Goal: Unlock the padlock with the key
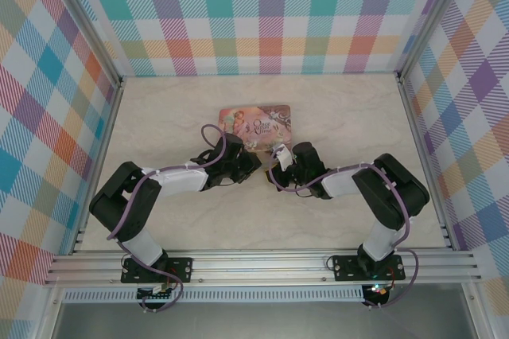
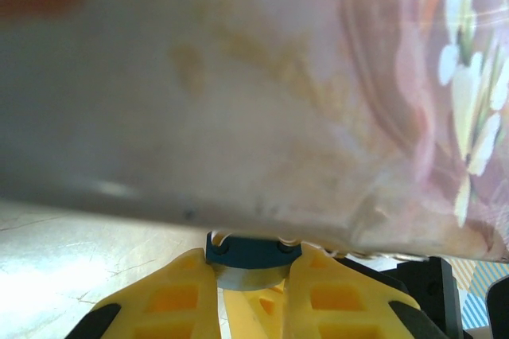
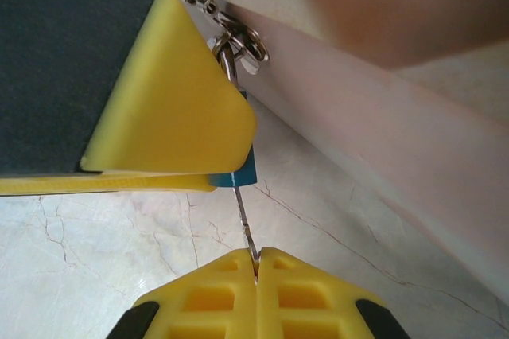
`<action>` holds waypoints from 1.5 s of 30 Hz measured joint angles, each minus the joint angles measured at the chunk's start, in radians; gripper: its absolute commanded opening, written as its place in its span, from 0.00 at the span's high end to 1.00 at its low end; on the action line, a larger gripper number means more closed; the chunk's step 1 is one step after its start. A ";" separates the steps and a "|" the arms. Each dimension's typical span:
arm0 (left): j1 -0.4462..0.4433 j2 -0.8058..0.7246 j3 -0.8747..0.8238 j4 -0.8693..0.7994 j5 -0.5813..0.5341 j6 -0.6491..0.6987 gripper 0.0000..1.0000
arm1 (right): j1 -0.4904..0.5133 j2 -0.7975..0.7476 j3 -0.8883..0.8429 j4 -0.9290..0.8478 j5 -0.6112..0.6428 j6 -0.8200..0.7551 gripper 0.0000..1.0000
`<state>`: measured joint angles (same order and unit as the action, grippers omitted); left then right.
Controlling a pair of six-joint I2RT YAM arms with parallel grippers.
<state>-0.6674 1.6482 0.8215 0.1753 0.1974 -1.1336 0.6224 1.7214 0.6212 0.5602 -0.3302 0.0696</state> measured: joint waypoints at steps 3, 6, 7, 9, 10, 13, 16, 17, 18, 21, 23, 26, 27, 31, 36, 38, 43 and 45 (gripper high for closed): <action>0.000 0.000 0.000 0.000 -0.004 -0.001 1.00 | 0.000 0.001 0.003 0.000 -0.003 0.001 0.94; 0.000 0.000 0.000 0.000 -0.006 -0.001 1.00 | -0.001 0.002 0.006 0.000 -0.007 0.006 0.94; 0.000 0.000 0.000 0.000 -0.008 -0.002 1.00 | -0.002 0.004 0.008 0.000 -0.009 0.008 0.94; 0.001 0.000 0.000 0.001 -0.009 -0.003 1.00 | -0.004 0.008 0.011 0.001 -0.013 0.016 0.94; 0.001 0.000 -0.001 0.002 -0.012 -0.003 1.00 | -0.006 0.013 0.012 0.006 -0.018 0.019 0.94; 0.001 0.000 -0.003 0.004 -0.019 -0.004 1.00 | -0.008 0.024 0.016 0.018 -0.026 0.020 0.94; 0.001 -0.002 -0.010 0.009 -0.024 -0.004 1.00 | -0.008 0.032 0.017 0.023 -0.032 0.019 0.94; 0.001 -0.002 -0.011 0.010 -0.025 -0.004 1.00 | -0.008 0.034 0.018 0.024 -0.034 0.019 0.94; 0.001 -0.003 -0.012 0.010 -0.026 -0.005 1.00 | -0.008 0.034 0.019 0.023 -0.035 0.019 0.94; 0.002 -0.007 -0.013 0.010 -0.027 -0.008 1.00 | -0.009 0.037 0.020 0.028 -0.042 0.019 0.94; 0.002 -0.009 -0.013 0.010 -0.027 -0.009 1.00 | -0.018 0.039 0.020 0.034 -0.056 0.020 0.94; 0.002 -0.019 -0.013 0.012 -0.031 -0.013 1.00 | -0.042 0.045 0.020 0.058 -0.097 0.039 0.94; 0.002 -0.022 -0.014 0.015 -0.031 -0.014 1.00 | -0.050 0.047 0.020 0.067 -0.110 0.048 0.93; -0.004 -0.040 -0.016 0.028 0.012 -0.026 1.00 | -0.071 0.047 0.023 0.100 -0.147 0.072 0.93; -0.009 -0.049 -0.016 0.048 0.047 -0.031 1.00 | -0.074 0.047 0.045 0.133 -0.166 0.083 0.93; -0.009 -0.049 -0.016 0.049 0.048 -0.030 1.00 | -0.076 0.047 0.046 0.134 -0.168 0.084 0.93; -0.010 -0.081 -0.016 -0.006 0.026 0.002 0.94 | -0.076 0.047 0.046 0.126 -0.153 0.079 0.93; -0.010 -0.109 -0.016 -0.035 0.004 0.024 0.91 | -0.076 0.047 0.045 0.119 -0.150 0.079 0.94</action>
<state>-0.6777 1.5394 0.8055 0.1402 0.2016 -1.1099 0.5461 1.7683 0.6666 0.6796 -0.4805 0.1490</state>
